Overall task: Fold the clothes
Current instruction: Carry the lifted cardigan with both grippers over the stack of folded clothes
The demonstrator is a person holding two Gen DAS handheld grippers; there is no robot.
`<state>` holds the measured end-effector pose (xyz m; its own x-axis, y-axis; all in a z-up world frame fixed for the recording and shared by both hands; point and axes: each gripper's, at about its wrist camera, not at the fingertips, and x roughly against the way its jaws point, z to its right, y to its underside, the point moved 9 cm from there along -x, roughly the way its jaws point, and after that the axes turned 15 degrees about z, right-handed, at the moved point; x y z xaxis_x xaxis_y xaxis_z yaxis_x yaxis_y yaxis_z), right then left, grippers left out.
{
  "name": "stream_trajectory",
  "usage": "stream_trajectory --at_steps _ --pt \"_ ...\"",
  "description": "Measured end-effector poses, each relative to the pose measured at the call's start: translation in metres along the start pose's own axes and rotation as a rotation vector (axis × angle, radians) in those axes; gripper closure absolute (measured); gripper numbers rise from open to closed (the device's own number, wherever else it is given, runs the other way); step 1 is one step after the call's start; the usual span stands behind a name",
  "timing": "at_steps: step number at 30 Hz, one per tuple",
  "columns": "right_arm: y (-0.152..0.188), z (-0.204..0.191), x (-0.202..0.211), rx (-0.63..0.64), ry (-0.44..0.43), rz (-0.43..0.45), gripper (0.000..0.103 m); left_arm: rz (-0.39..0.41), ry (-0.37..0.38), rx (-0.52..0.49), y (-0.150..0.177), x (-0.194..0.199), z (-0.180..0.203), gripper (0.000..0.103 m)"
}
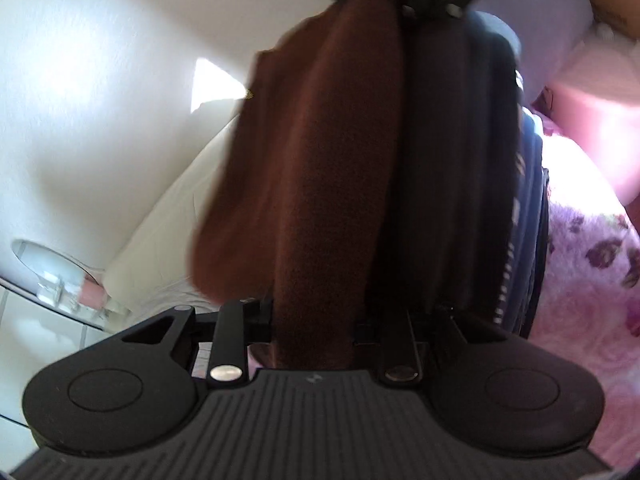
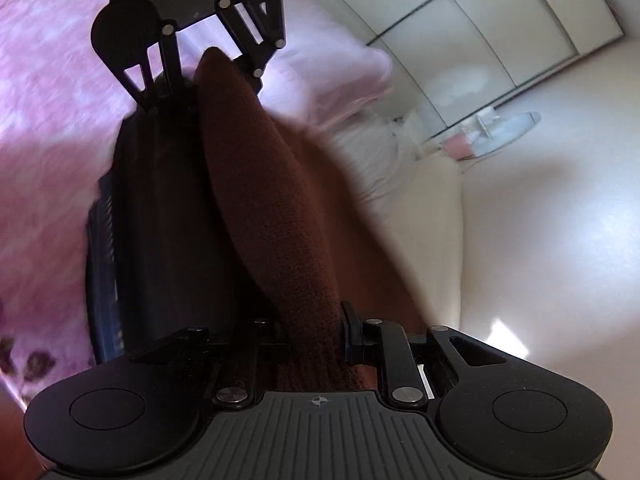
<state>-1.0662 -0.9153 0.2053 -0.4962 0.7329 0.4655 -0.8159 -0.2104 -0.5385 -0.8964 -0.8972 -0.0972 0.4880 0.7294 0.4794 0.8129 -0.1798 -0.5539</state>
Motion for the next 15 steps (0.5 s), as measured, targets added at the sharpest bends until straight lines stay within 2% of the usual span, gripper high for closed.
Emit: stream_trajectory --at_steps 3,5,9,12,15 --pt "0.000 0.006 0.013 -0.003 0.004 -0.006 0.071 0.008 -0.018 0.026 -0.004 0.000 -0.005 0.072" --pt "-0.001 0.010 0.020 0.033 0.012 -0.030 0.062 0.008 -0.025 0.005 -0.005 0.003 -0.005 0.071" --pt "-0.001 0.007 0.028 0.076 0.014 -0.076 0.062 -0.003 -0.043 0.005 0.004 0.005 -0.006 0.070" --pt "0.021 -0.003 0.029 0.036 0.009 -0.086 0.062 -0.008 -0.055 0.045 0.009 0.006 -0.009 0.070" --pt "0.018 -0.003 0.024 0.013 0.005 -0.093 0.062 -0.007 -0.071 0.101 0.007 0.010 -0.010 0.070"
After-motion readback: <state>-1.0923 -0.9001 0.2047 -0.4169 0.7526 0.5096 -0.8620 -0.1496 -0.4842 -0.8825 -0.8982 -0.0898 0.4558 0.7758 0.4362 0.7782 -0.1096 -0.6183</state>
